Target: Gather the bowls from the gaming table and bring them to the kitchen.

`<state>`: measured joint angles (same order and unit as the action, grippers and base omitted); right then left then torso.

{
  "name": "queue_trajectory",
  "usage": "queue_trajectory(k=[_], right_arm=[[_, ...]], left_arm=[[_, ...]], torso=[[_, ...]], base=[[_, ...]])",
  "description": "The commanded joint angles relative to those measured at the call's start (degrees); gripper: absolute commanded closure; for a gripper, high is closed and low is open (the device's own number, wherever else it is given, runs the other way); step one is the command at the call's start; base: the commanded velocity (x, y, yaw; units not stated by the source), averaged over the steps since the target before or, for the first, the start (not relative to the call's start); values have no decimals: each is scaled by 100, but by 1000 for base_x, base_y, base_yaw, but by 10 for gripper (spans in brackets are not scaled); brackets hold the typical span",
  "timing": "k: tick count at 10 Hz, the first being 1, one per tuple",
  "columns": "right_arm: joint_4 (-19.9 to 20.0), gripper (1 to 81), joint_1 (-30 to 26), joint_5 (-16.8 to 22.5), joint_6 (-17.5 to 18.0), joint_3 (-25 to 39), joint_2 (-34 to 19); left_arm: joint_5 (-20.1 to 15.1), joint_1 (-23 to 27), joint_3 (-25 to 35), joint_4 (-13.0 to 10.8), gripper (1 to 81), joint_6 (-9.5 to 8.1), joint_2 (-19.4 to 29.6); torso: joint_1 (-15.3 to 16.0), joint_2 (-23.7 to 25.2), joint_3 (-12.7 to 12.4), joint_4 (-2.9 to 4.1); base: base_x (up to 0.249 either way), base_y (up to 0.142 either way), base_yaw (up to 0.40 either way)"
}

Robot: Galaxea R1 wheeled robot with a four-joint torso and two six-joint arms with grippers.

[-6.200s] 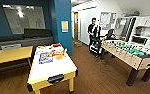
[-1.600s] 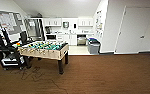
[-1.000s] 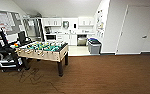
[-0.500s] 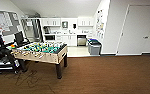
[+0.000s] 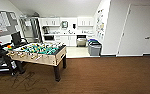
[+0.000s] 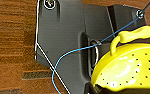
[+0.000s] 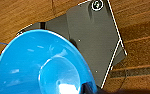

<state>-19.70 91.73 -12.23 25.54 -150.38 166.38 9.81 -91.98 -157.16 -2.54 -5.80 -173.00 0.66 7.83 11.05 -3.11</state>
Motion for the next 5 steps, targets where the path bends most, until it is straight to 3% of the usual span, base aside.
queue_trajectory(k=[1,3,5], right_arm=[[-87,811,-203,221,4,10,-67],[-87,811,-203,221,4,10,-67],[-87,811,-203,221,4,10,-76]], left_arm=[[-305,166,1,7,811,27,28],[-305,167,1,7,811,27,37],[-296,167,1,7,811,27,37]], torso=[[0,0,0,0],[0,0,0,0],[2,0,0,0]], base=[[174,-74,0],[173,-74,0],[173,0,0]])
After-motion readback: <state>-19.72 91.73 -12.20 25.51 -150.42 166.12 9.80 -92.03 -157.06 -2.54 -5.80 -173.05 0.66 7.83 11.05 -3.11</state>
